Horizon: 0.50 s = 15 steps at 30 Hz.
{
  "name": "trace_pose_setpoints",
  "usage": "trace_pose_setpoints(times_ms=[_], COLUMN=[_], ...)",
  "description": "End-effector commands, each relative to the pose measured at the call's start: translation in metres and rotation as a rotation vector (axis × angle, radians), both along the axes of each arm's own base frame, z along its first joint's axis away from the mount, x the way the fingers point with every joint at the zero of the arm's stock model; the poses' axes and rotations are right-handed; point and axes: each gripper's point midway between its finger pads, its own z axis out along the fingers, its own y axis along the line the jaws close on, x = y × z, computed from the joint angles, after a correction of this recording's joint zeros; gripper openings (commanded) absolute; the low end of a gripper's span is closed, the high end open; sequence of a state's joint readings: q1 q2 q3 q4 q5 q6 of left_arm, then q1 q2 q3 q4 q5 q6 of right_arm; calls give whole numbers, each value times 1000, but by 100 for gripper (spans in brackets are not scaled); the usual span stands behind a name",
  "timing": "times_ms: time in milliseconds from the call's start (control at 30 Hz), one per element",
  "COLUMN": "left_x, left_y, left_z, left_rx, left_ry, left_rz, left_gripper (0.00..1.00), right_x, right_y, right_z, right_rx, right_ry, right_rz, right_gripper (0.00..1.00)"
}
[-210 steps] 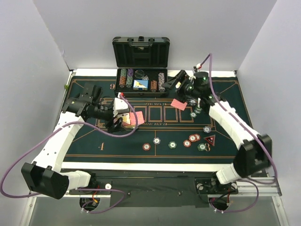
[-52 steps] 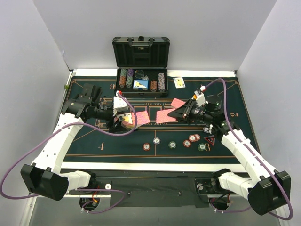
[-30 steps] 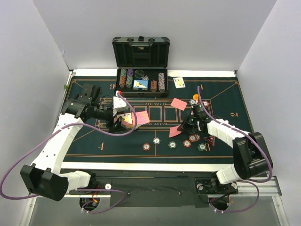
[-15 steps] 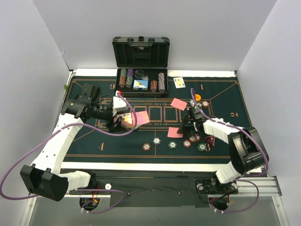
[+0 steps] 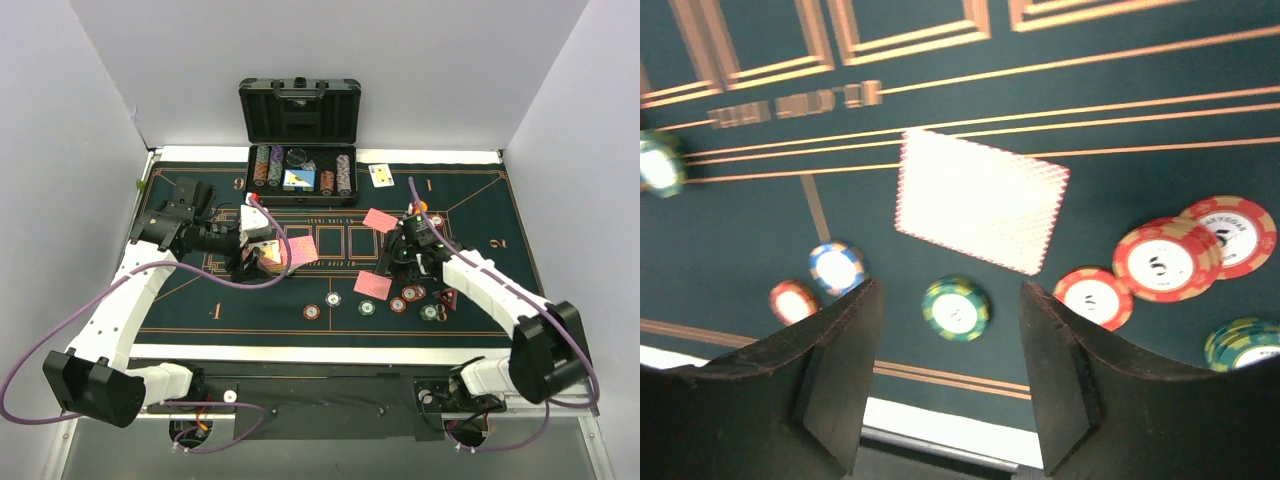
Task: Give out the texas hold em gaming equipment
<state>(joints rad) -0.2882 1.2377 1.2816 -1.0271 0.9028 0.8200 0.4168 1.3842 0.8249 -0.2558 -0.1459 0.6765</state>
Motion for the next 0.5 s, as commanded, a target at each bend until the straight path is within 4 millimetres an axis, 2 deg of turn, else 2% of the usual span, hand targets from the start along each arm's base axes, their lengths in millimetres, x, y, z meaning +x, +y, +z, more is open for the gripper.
trace_pose_setpoints(times_ms=[0, 100, 133, 167, 200, 333, 467], left_x=[0, -1, -2, -1, -2, -4, -4], left_y=[-7, -7, -7, -7, -6, -6, -6], left_z=[22, 22, 22, 21, 21, 17, 16], left_rx=[-67, -70, -70, -70, -70, -68, -68], left_ry=[-75, -76, -73, -76, -76, -75, -75], left_rz=[-36, -38, -36, -35, -32, -34, -37], left_gripper=[3, 3, 3, 3, 3, 3, 3], right_x=[2, 4, 9, 4, 4, -1, -15], right_y=[21, 43, 50, 61, 72, 104, 137], right_z=[76, 122, 140, 153, 173, 224, 235], right_rx=[114, 280, 341, 430, 514, 739, 764], right_ry=[-139, -200, -252, -241, -284, -348, -333], right_rz=[43, 58, 65, 78, 113, 178, 287], right_gripper=[56, 66, 72, 79, 81, 90, 94])
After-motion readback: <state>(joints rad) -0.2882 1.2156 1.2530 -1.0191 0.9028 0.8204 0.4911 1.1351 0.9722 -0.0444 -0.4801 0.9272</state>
